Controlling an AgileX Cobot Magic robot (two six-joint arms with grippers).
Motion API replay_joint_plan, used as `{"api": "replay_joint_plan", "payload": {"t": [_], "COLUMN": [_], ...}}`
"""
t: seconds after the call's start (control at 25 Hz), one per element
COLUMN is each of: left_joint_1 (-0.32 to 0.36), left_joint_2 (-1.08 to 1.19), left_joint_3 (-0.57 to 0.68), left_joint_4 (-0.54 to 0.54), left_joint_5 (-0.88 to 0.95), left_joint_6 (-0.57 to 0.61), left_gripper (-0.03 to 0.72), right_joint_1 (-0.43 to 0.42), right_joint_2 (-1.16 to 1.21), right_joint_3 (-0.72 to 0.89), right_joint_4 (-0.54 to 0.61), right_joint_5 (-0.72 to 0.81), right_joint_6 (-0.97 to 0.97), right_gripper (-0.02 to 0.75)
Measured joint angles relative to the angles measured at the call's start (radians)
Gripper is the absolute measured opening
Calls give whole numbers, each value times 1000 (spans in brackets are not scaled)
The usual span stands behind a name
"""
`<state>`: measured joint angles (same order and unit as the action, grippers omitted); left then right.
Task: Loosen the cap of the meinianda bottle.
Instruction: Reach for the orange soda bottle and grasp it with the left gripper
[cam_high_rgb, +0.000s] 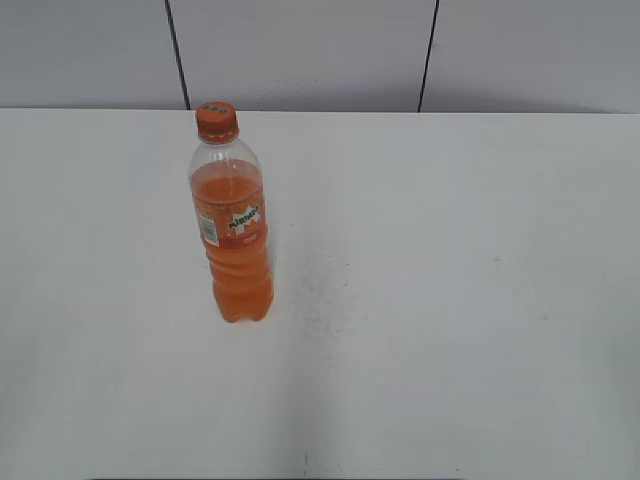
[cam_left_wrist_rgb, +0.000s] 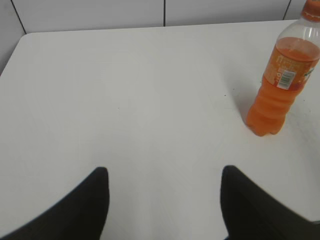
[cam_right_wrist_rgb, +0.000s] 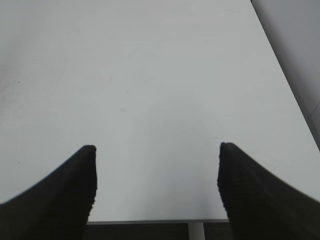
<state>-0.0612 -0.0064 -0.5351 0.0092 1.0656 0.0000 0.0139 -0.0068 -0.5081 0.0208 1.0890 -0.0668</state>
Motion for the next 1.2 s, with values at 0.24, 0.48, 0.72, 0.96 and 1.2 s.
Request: {"api": "replay_joint_plan", "payload": {"t": [0.24,0.48,0.72,0.96,1.2], "left_joint_1": [0,0,0,0,0], "left_joint_2": [0,0,0,0,0], "left_joint_3": [0,0,0,0,0], "left_joint_4": [0,0,0,0,0], "left_joint_5": [0,0,0,0,0], "left_joint_6": [0,0,0,0,0], "left_gripper": [436,436,436,436,436], "right_joint_1": [0,0,0,0,0], "right_joint_2": [0,0,0,0,0], "right_joint_3": [0,0,0,0,0], "right_joint_4": [0,0,0,0,0], "right_joint_5": [0,0,0,0,0], "right_joint_6": [0,0,0,0,0], "right_gripper": [565,565,565,565,565]}}
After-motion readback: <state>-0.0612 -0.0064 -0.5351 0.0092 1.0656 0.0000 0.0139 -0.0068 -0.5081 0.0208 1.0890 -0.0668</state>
